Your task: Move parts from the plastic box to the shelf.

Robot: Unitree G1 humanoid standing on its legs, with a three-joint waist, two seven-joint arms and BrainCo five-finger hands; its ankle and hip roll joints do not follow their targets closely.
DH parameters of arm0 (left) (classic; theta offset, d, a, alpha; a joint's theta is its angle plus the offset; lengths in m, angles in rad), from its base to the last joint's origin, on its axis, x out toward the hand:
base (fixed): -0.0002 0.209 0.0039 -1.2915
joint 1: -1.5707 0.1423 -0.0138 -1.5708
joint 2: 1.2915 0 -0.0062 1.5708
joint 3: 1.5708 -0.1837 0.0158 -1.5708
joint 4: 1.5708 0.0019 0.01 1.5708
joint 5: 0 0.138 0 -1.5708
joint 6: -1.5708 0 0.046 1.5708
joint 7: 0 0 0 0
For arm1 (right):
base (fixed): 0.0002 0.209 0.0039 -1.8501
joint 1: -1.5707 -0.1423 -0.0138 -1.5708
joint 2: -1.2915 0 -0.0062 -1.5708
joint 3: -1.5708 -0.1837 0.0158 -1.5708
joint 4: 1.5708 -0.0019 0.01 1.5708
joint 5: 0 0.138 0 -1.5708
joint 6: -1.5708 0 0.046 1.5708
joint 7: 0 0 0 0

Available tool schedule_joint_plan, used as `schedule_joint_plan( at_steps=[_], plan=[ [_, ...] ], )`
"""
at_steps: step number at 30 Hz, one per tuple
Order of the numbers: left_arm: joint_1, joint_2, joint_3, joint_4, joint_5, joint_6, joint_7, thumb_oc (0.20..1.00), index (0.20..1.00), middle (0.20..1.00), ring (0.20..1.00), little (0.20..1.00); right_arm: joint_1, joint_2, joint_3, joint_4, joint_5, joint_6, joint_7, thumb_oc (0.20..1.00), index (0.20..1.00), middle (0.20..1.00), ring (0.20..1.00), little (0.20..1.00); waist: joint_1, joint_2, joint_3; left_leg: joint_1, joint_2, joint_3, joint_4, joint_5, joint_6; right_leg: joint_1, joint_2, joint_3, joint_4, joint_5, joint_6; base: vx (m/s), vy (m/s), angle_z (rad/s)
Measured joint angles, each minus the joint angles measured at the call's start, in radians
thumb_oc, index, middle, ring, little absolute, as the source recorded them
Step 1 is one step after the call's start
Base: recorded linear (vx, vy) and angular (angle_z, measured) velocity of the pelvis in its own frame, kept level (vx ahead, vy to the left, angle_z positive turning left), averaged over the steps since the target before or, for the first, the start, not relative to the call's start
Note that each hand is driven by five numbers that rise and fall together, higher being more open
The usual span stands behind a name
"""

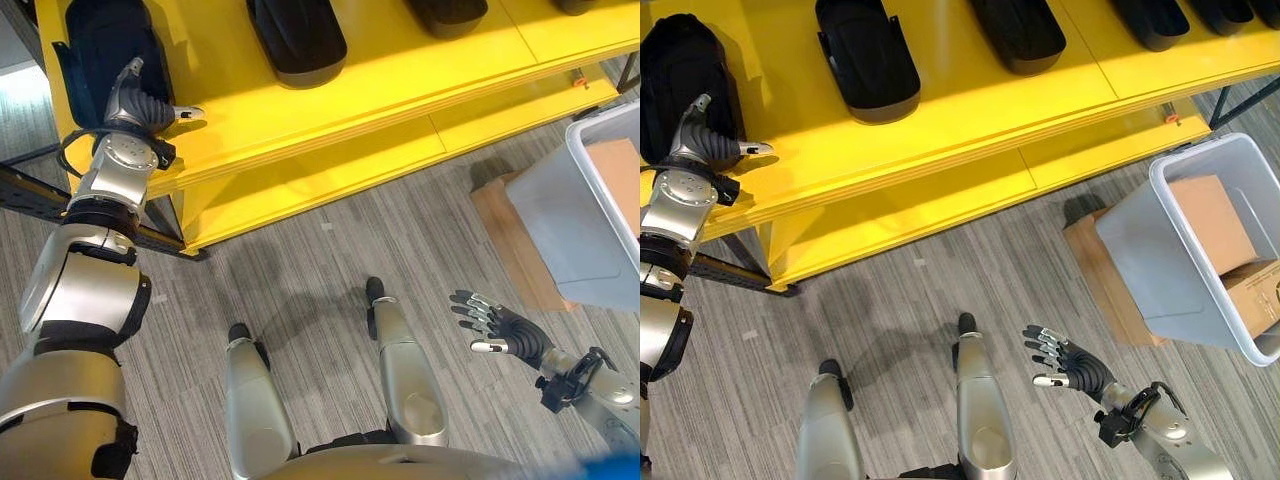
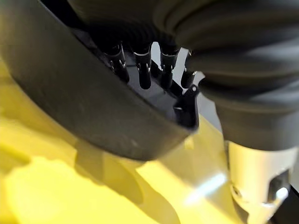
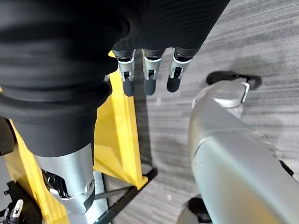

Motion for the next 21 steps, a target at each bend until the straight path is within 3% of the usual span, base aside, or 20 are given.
schedule_joint_plan(
  at_steps=[8,16,18,19,20,21],
  plan=[
    [-0.045,0.062,-0.019,-0.015,0.0,-0.008,-0.001,1.0,1.0,1.0,1.0,1.0,-0.005,0.0,0.001,0.009,0.0,-0.001,0.001,1.0,1.0,1.0,1.0,1.0,0.02,0.019,0.01,0.027,-0.005,-0.004,-0.001,0.001,0.001,0.032,-0.007,-0.004,0.001,-0.004,0.002,0.0,0.004,0.02],
    [0.032,0.216,-0.002,-0.478,0.001,-0.076,0.01,1.0,1.0,1.0,1.0,1.0,0.0,0.006,0.0,0.02,-0.002,-0.012,0.001,1.0,1.0,1.0,1.0,1.0,0.049,0.045,0.018,0.081,-0.018,-0.014,-0.016,0.003,0.001,0.092,-0.022,-0.018,-0.003,-0.012,0.004,0.0,-0.005,0.06],
    [0.196,0.261,0.107,-0.703,0.002,-0.104,0.023,1.0,1.0,1.0,1.0,1.0,0.003,0.014,-0.004,0.021,-0.003,-0.018,0.002,1.0,1.0,1.0,1.0,1.0,0.048,0.051,0.018,0.094,-0.017,-0.017,-0.023,0.003,0.0,0.103,-0.023,-0.022,-0.003,-0.016,0.0,0.0,-0.006,0.07],
    [0.222,0.259,0.114,-0.731,0.005,-0.127,0.023,1.0,1.0,1.0,1.0,1.0,0.006,0.014,-0.004,0.023,-0.004,-0.02,0.002,1.0,1.0,1.0,1.0,1.0,0.055,0.057,0.017,0.092,-0.018,-0.022,-0.024,0.004,0.0,0.105,-0.024,-0.027,-0.002,-0.019,-0.001,0.0,0.0,0.0],
    [0.463,0.284,0.3,-0.927,0.034,-0.124,0.02,1.0,1.0,1.0,1.0,1.0,0.01,0.039,-0.032,0.023,-0.013,-0.031,0.007,1.0,1.0,1.0,1.0,1.0,0.057,0.062,0.02,0.1,-0.016,-0.02,-0.029,0.005,-0.001,0.107,-0.023,-0.024,-0.003,-0.019,-0.003,0.0,-0.001,0.05],
    [0.595,0.286,0.384,-1.015,0.042,-0.149,0.018,1.0,1.0,1.0,1.0,1.0,0.023,0.05,-0.049,0.036,-0.017,-0.033,0.008,1.0,1.0,1.0,1.0,1.0,0.056,0.065,0.02,0.102,-0.017,-0.021,-0.033,0.006,-0.001,0.112,-0.024,-0.028,-0.004,-0.022,-0.002,0.0,0.0,0.0]
  ],
)
